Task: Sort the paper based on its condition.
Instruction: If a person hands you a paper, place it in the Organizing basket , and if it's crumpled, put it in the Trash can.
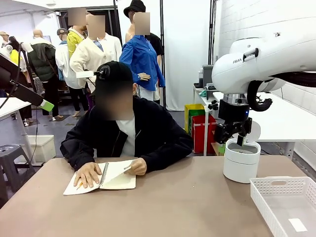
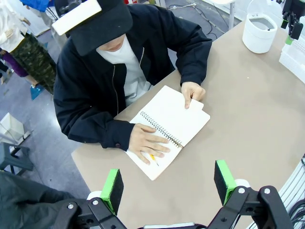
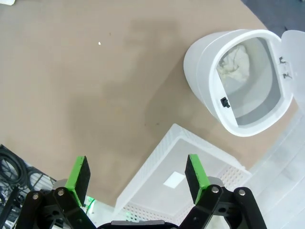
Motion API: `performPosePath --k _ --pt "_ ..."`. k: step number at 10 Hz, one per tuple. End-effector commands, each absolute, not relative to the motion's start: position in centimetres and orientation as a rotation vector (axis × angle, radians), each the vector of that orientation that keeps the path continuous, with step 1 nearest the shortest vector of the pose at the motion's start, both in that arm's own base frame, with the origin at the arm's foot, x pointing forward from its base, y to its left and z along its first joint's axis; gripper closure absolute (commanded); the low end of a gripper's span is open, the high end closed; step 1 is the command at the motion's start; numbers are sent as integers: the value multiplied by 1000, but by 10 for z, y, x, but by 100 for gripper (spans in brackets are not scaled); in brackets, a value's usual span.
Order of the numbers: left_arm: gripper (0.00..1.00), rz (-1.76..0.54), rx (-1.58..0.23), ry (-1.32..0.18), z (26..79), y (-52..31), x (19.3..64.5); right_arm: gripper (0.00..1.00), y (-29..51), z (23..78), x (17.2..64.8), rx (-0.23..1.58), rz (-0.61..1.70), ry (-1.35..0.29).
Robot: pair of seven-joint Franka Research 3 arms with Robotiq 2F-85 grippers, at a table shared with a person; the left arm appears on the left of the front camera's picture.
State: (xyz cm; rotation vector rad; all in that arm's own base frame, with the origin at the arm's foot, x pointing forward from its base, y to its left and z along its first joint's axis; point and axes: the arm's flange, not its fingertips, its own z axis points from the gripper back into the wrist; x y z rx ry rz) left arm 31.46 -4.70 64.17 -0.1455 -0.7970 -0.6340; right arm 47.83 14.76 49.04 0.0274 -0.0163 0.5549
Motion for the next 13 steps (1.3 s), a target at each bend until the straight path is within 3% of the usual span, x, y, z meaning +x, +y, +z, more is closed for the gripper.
performPosePath --k 1,7,11,13 --pt "0 -631 -153 -809 641 -47 316 0 161 503 442 56 635 -117" --pt "0 -631 -153 -809 641 -47 316 0 247 557 385 149 923 -352" --pt "0 -631 -153 -809 641 -47 316 0 279 608 399 174 986 -620" --pt "0 -631 -153 -809 641 -47 316 0 279 630 420 227 965 -680"
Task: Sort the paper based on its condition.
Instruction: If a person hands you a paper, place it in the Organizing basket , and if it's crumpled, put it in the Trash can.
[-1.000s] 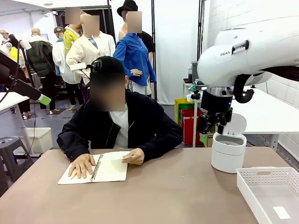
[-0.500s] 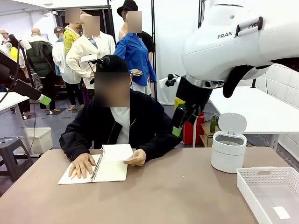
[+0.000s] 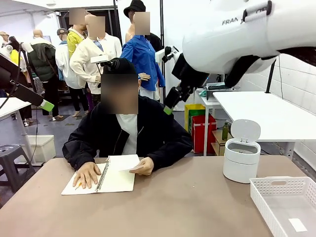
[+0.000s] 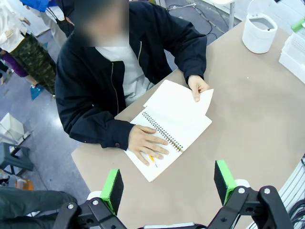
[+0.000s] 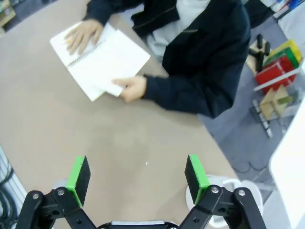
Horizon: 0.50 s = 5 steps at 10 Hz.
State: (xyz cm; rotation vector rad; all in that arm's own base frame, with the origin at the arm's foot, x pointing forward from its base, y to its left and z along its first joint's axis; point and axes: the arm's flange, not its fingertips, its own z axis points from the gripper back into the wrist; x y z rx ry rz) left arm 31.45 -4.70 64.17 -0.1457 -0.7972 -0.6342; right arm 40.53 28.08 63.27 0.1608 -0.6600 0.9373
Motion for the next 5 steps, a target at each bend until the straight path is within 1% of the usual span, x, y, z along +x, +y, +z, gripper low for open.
performPosePath --k 1,5 --pt "0 -631 -153 -809 641 -47 316 0 280 643 428 238 949 -712" --pt "0 -631 -153 -809 641 -47 316 0 282 662 444 270 954 -730"
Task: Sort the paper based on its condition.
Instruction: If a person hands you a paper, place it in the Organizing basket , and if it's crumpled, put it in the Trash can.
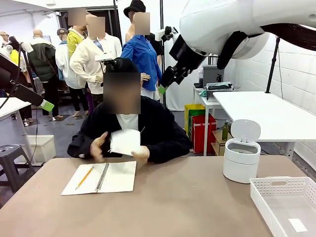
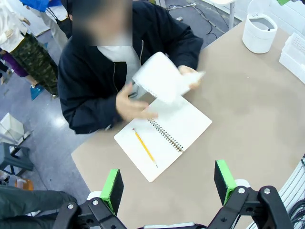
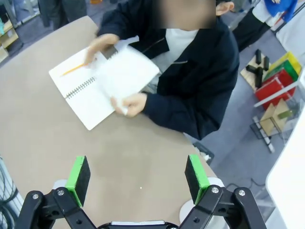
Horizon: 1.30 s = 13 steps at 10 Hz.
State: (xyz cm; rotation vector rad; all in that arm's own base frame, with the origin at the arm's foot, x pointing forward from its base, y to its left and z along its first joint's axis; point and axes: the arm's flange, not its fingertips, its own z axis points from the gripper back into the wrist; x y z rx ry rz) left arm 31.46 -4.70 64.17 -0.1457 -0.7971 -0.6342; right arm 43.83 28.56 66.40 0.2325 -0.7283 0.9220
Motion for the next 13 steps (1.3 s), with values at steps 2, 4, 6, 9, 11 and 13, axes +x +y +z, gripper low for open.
performPosePath --k 2,4,6,9,11,13 --pt "0 -631 -153 -809 641 -47 316 0 283 664 446 266 948 -739" --pt "0 -631 -153 -809 641 -47 316 0 279 661 441 271 946 -735" --pt "0 -631 -153 -809 641 -47 316 0 286 665 441 240 918 -730" --pt "0 -631 -153 -809 641 -47 316 0 286 665 441 240 918 -730" --pt "0 -631 -153 -809 641 -47 316 0 286 665 441 240 918 -730" --pt "0 -631 -153 -809 641 -47 316 0 286 665 441 240 918 -730"
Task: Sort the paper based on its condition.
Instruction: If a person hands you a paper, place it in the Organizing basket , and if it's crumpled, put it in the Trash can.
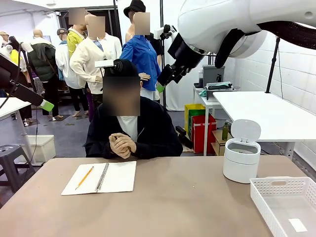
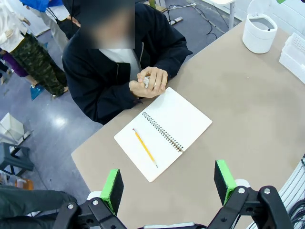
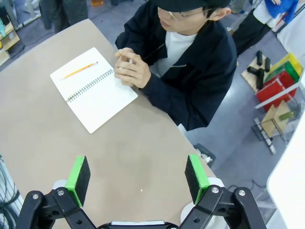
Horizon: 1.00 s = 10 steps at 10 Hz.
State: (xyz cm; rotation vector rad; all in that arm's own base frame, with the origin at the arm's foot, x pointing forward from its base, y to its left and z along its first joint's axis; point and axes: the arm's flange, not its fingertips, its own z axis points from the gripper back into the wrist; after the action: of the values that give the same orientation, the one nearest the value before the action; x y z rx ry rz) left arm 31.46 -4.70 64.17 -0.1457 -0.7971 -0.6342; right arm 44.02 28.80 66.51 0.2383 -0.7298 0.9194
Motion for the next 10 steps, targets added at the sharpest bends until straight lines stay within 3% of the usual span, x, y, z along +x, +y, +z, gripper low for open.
performPosePath --k 1,10 --pt "0 -631 -153 -809 641 -47 316 0 286 665 441 240 918 -730" --pt "0 -631 -153 -809 641 -47 316 0 286 665 441 240 918 -730"
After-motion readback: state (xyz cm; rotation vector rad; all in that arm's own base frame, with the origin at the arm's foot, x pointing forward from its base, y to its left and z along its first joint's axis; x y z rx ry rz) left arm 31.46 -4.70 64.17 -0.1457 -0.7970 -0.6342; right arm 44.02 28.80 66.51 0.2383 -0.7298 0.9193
